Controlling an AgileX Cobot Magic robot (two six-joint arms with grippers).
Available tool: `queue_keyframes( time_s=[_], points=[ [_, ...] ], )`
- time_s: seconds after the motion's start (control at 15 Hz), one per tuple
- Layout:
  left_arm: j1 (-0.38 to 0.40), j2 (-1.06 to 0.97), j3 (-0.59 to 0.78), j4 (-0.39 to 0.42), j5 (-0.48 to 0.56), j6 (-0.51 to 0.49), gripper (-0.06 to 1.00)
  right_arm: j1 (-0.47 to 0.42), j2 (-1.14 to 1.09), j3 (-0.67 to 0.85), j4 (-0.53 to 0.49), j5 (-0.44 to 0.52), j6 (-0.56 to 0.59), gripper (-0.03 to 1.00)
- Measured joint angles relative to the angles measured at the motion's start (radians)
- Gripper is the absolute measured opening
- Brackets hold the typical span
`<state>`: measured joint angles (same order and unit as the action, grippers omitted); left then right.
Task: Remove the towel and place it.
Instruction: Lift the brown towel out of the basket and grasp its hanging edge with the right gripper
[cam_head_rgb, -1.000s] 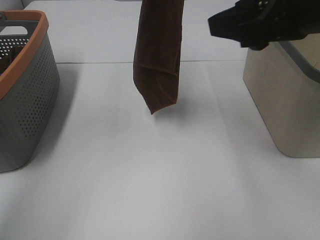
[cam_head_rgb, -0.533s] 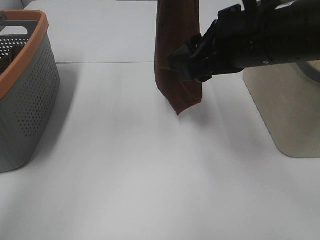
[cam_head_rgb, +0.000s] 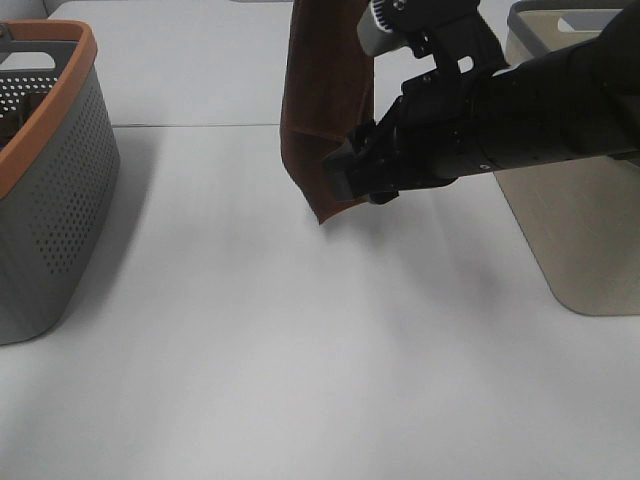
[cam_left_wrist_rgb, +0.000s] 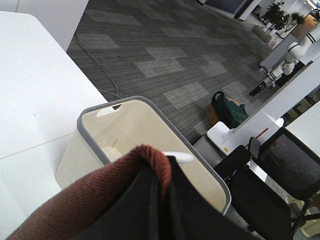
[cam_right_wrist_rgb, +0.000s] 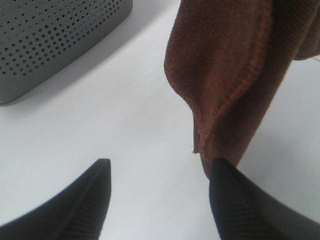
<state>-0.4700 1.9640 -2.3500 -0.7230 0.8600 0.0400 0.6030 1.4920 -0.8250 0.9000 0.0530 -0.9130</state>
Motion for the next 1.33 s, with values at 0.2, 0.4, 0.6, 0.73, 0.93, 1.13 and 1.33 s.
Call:
queue_keyframes(
  time_s=[0.2,0.4,0.6,0.73,0.93,1.13,1.33],
  points=[
    [0.0,0.0,0.0,-0.001,-0.022,0.002,0.0,0.053,0.021,0.0,0.001,-0.014,0.006,0.55],
    [0.0,0.0,0.0,-0.003,-0.023,0.002,0.0,0.054,0.08,0.0,0.002,-0.053,0.027,0.55],
    [0.0,0.0,0.0,-0.008,-0.023,0.003,0.0,0.054,0.099,0.0,0.003,-0.137,0.027,0.55],
    [0.0,0.0,0.0,-0.008,-0.023,0.003,0.0,0.054,0.099,0.0,0.006,-0.194,0.027,0.55],
    [0.0,0.0,0.0,-0.008,-0.023,0.003,0.0,0.054,0.099,0.0,0.006,-0.222,0.027,0.55],
    [0.0,0.0,0.0,-0.008,-0.023,0.003,0.0,0.054,0.099,0.0,0.006,-0.252,0.027,0.55],
    [0.0,0.0,0.0,-0.008,-0.023,0.003,0.0,0.054,0.099,0.0,0.001,-0.279,0.027,0.55]
  ],
)
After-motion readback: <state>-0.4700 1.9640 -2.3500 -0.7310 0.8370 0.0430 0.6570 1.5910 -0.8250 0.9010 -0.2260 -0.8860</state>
